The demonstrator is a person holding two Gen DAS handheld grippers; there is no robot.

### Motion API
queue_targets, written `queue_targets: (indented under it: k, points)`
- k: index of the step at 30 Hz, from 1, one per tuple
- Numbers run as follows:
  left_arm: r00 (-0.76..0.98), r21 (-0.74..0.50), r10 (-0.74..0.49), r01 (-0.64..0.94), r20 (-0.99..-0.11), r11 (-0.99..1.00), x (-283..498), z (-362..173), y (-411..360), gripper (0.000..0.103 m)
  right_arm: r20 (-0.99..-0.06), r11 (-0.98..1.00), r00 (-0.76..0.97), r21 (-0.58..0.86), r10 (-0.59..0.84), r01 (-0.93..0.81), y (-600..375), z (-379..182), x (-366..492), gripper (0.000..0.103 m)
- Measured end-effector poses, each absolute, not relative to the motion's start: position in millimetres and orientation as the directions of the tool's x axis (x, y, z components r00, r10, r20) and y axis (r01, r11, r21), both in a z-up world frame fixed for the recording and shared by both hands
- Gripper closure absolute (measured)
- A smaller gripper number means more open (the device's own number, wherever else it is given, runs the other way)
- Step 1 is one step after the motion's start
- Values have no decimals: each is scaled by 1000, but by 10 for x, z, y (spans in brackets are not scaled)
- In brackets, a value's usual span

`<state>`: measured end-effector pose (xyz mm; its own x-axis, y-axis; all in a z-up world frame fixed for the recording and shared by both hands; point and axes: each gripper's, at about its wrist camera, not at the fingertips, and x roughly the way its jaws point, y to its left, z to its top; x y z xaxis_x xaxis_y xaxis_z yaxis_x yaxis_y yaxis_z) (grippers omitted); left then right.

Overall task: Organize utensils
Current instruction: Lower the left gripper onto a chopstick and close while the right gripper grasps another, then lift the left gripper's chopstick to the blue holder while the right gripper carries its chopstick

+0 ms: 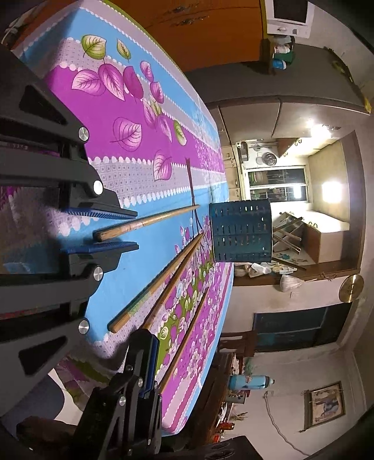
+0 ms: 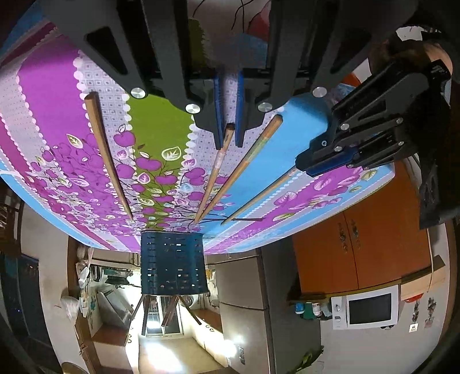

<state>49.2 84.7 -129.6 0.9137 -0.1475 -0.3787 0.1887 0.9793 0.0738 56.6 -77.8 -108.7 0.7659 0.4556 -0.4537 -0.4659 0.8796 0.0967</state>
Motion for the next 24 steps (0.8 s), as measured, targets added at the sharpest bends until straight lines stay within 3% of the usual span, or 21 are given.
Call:
queue_targets:
  k: [3, 6, 12, 24]
  points:
    - [915, 72, -141, 181, -377, 981, 489, -1291, 841, 87, -448, 883, 772, 105, 452, -457, -785, -1088, 558, 97]
    - [915, 65, -141, 178, -379, 982, 480, -1282, 833, 95, -432, 888, 783, 120, 449, -443, -813, -1098, 532, 97]
    - [918, 66, -145, 181, -368, 981, 426, -1223, 845, 95, -393, 893, 806, 124, 444, -432, -924, -949, 459, 98]
    - [963, 96, -160, 184, -216, 978, 238, -616, 832, 95, -254, 898, 865, 33, 433, -439, -1146, -203, 318, 98]
